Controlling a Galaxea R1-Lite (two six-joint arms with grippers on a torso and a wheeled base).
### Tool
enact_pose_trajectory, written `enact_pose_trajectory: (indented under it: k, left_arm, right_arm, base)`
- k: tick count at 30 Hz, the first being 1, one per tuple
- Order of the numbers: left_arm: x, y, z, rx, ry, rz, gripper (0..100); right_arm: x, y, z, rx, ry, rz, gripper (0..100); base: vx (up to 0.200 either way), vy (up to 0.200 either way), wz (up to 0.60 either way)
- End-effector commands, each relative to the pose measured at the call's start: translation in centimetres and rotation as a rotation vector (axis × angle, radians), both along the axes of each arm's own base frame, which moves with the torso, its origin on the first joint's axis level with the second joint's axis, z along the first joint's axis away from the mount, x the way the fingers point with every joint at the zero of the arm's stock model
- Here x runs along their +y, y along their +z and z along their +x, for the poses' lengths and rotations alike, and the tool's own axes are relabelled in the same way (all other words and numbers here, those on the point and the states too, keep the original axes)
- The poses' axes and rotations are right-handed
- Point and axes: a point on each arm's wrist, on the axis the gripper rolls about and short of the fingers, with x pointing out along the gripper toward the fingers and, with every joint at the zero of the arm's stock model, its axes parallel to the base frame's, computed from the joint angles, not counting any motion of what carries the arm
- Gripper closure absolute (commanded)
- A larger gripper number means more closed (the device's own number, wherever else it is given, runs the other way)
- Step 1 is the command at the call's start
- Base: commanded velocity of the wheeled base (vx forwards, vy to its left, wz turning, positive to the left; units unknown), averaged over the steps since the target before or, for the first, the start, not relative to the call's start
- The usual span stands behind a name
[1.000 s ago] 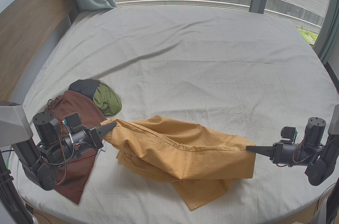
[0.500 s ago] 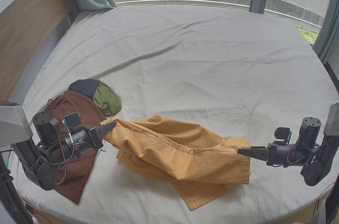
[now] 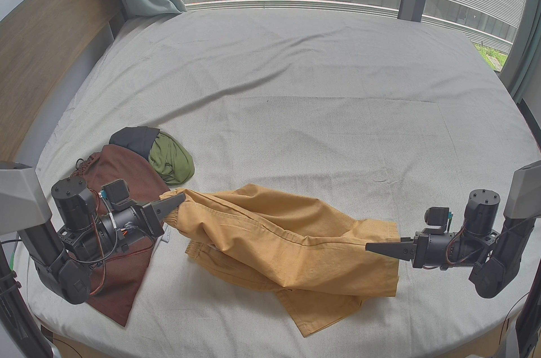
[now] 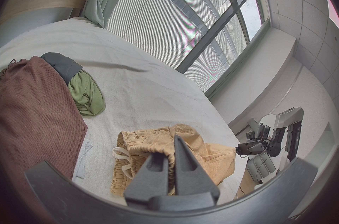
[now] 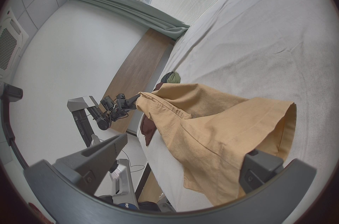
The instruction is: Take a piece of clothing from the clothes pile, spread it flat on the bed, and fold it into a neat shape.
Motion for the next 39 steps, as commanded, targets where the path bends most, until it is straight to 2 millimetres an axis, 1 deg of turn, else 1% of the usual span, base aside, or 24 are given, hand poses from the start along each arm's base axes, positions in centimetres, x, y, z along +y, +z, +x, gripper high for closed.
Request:
enact_pose_trajectory:
  k: [1, 6, 12, 13, 24, 30, 39]
  left_arm:
    - [0.0, 0.0, 0.0, -0.001, -0.002, 0.000, 100]
    - [-0.1, 0.0, 0.0, -0.003, -0.003, -0.001, 100]
    - [-0.1, 0.0, 0.0, -0.003, -0.003, -0.001, 100]
    - [-0.1, 0.0, 0.0, 0.000, -0.005, 0.000, 100]
    - [-0.2, -0.1, 0.0, 0.002, -0.008, 0.000, 100]
    - [-0.3, 0.3, 0.2, -0.019, -0.009, -0.004, 100]
    - [-0.4, 1.5, 1.1, -0.080, -0.006, -0.018, 100]
  right_arm:
    - [0.5, -0.7, 0.4, 0.014, -0.002, -0.010, 0]
    - [1.2, -1.1, 0.4, 0.022, 0.007, -0.017, 0]
    - [1.1, -1.1, 0.5, 0.019, 0.004, -0.016, 0]
    - [1.1, -1.1, 0.5, 0.018, 0.004, -0.017, 100]
    - [1.0, -1.0, 0.6, 0.015, -0.002, -0.016, 100]
    - [0.8, -0.7, 0.5, -0.013, -0.007, -0.023, 100]
    - [0.8, 2.1, -0.2, -0.111, -0.021, -0.006, 100]
  base:
    - [0.000, 0.000, 0.00]
    - [0.000, 0.000, 0.00]
    - [0.000, 0.000, 0.00]
    - [0.000, 0.000, 0.00]
    - [0.000, 0.000, 0.00]
    - [0.000, 0.000, 0.00]
    - [0.000, 0.000, 0.00]
